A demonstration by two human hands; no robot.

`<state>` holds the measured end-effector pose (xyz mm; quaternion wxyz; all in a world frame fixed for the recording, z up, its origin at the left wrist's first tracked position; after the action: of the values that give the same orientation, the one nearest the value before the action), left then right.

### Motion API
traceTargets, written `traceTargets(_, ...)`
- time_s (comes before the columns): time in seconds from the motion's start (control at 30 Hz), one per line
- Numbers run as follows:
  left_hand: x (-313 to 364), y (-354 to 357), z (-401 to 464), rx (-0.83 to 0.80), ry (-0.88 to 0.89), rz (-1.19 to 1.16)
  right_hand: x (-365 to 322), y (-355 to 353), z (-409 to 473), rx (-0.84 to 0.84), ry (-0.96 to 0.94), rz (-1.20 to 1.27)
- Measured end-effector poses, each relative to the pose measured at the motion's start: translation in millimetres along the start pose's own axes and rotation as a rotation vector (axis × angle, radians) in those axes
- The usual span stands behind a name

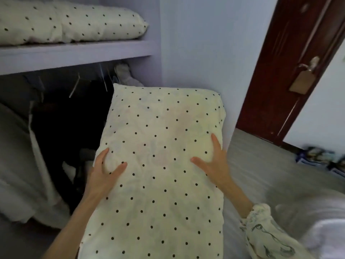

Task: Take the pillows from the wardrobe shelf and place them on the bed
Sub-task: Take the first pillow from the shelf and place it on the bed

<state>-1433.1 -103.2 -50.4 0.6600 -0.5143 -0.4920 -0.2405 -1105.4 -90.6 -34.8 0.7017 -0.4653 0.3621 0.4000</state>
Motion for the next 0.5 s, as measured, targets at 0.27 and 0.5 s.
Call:
traceTargets(0.27, -33.8, 90.0, -82.2, -0.252, -0.111, 0.179, 74.6, -87.7, -119.4, 0.081, 0.251, -0.131)
traceTargets(0.5, -15.0, 188.5, -151.3, -0.420, -0.024, 0.263, 124.6, -187.5, -186.0, 0.190, 0.404, -0.184)
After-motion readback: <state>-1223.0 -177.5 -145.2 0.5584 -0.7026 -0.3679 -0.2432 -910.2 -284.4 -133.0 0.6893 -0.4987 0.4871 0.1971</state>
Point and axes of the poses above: each hand's wrist, its own z-axis towards the middle knuckle, its own y-axis out of the palm, x = y × z, the point moved 2 cm from there along z, towards the middle knuckle, and after that the axes turned 6 degrees about -y, right-handed, at the moved point
